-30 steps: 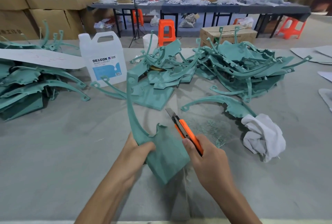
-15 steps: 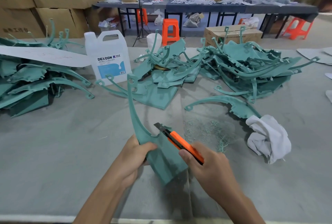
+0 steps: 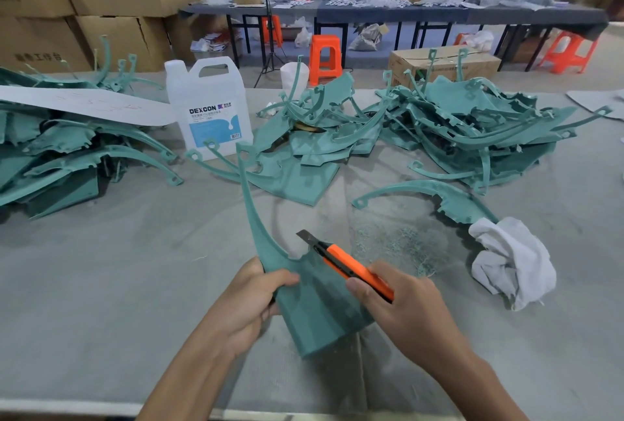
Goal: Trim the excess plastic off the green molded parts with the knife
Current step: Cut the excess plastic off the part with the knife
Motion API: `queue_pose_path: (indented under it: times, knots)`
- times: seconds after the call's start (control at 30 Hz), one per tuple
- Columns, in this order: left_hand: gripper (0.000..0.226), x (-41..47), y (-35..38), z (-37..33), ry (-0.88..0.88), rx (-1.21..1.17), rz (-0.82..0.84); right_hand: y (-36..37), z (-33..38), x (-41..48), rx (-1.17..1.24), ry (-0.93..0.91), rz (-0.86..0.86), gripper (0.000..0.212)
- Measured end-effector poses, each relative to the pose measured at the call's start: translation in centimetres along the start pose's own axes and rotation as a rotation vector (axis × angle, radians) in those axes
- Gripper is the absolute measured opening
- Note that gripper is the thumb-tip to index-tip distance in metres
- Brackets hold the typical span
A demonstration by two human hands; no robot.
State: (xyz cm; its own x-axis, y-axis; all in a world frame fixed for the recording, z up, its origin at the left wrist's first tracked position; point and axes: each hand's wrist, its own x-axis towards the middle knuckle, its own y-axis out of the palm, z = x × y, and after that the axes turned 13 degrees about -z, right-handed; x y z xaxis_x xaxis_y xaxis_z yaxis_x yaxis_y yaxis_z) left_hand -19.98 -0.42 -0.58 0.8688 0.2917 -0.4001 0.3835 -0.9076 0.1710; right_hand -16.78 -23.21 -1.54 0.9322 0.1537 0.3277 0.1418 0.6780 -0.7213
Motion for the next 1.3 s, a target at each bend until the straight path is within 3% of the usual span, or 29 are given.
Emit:
queue_pose_path:
  times: [0.4, 0.63, 0.7, 0.8, 0.93, 1.07, 1.3]
  knots:
    - [0.022, 0.3, 0.6, 0.3, 0.000, -0.040, 0.006, -0.1, -0.3, -0.2, 0.001, 0.056, -0.045, 0.039]
    - [0.038, 0.8, 3.0, 2.8, 0.046, -0.346, -0.040, 2.6, 0.2, -1.2, 0.146, 0.131, -0.107, 0.046]
    - [0.029, 0.9, 3.2, 3.5, 0.068, -0.379, -0.028, 3.0, -0.3, -1.1, 0.098, 0.131, -0.055, 0.043]
    - [0.012, 1.6, 1.7, 3.7, 0.206, -0.157, -0.116, 3.2, -1.4, -1.2, 0.101, 0.159, 0.025, 0.023]
    - [0.023, 2.6, -1.9, 2.8, 0.440, 0.164, -0.345, 2.8, -1.5, -1.3, 0.086, 0.123, 0.031, 0.020]
    - [0.020, 2.9, -2.7, 3.4, 0.520, 0.397, -0.326, 2.4, -0.7, -1.4, -0.005, 0.073, 0.025, 0.029]
    - [0.014, 2.9, -1.4, 5.8, 0.530, 0.433, -0.327, 0.6, -0.6, -2.2, -0.258, 0.068, 0.106, 0.043]
